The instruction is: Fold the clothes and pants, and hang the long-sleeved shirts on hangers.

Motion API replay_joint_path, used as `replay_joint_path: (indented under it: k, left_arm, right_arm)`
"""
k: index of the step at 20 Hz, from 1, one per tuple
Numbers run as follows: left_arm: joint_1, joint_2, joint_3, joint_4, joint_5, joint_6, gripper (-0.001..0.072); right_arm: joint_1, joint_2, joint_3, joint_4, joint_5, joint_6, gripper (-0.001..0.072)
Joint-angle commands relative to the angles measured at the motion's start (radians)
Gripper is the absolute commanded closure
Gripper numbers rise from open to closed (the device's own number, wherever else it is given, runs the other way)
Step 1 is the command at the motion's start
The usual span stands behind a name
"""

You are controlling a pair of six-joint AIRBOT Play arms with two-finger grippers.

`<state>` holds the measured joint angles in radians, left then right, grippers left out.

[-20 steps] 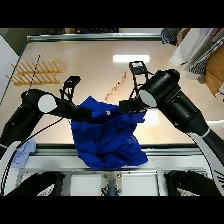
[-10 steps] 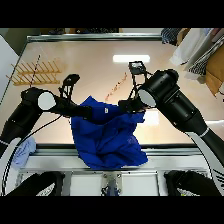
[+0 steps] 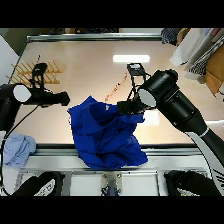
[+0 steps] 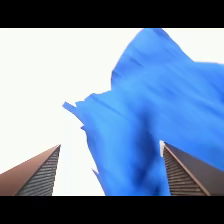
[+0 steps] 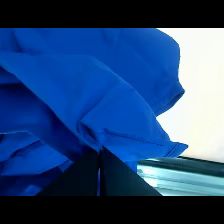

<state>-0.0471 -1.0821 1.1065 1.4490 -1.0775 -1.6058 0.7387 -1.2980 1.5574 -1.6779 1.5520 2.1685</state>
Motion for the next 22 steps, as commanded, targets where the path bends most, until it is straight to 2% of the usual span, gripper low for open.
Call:
replay_joint_path:
  k: [1, 4, 10, 19, 22]
  left_arm:
    - [0.098, -0.016, 0.007, 0.210, 0.172, 0.020, -0.0006]
    - [0.134, -0.134, 0.103, 0.377, 0.175, 0.020, -0.0008]
    - [0.241, -0.462, 0.401, 0.394, 0.183, 0.021, -0.0007]
    - [0.338, -0.837, 0.691, 0.394, 0.179, 0.039, -0.0007]
    - [0.336, -0.921, 0.751, 0.476, 0.176, 0.069, -0.0007]
  right_arm:
    - [0.000, -0.001, 0.000, 0.008, 0.001, -0.055, 0.0703]
    - [0.000, -0.001, 0.000, 0.008, 0.001, -0.060, 0.0703]
    - [0.000, -0.001, 0.000, 0.007, 0.040, -0.060, 0.0703]
    - [0.000, -0.001, 0.000, -0.001, 0.053, -0.060, 0.0703]
    - [0.000, -0.001, 0.000, -0.003, 0.053, -0.060, 0.0703]
